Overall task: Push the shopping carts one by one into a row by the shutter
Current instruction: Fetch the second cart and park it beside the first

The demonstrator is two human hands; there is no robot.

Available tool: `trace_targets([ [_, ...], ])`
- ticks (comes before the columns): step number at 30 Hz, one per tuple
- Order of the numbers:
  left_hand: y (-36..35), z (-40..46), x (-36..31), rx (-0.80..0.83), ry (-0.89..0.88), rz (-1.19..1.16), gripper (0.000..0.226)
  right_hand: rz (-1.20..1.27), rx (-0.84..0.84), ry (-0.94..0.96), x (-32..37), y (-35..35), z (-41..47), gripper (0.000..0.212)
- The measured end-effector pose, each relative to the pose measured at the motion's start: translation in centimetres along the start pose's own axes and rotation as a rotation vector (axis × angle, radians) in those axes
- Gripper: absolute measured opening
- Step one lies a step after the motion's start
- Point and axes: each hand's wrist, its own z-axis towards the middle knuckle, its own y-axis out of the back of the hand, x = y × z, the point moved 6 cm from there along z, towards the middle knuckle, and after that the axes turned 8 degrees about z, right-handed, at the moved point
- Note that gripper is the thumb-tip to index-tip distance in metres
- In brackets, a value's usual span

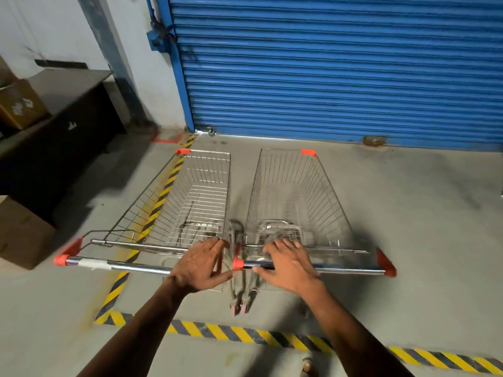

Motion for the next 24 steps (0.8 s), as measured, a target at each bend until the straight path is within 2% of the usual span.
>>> trace_targets([
  [6, 2.4, -9.7, 9.6, 0.096, 0.068, -0.013, 0.079, 0.156, -0.124, 0.009, 14.3, -5.0, 2.7, 0.052],
  [12, 1.7, -15.9, 17.3, 0.279, 0.209, 0.12, 0.074, 0.089, -0.056, -0.035, 23.8, -9.7, 5.0, 0.063],
  [16, 0.7, -17.0, 21.9, 0.369, 0.325, 0.199, 0.057, 0.091, 0.043, -0.114, 25.2, -10.9, 7.6, 0.051],
  [19, 0.1, -17.4, 24.0, 0.346, 0.395, 0.153, 0.036, 0.134, 0.086, -0.177, 24.7, -11.2, 8.3, 0.046],
  [24, -1.1, -16.3, 24.5, 0.336, 0.349, 0.095, 0.025, 0.168, 0.042, -0.202, 23.8, -13.0, 7.9, 0.052],
])
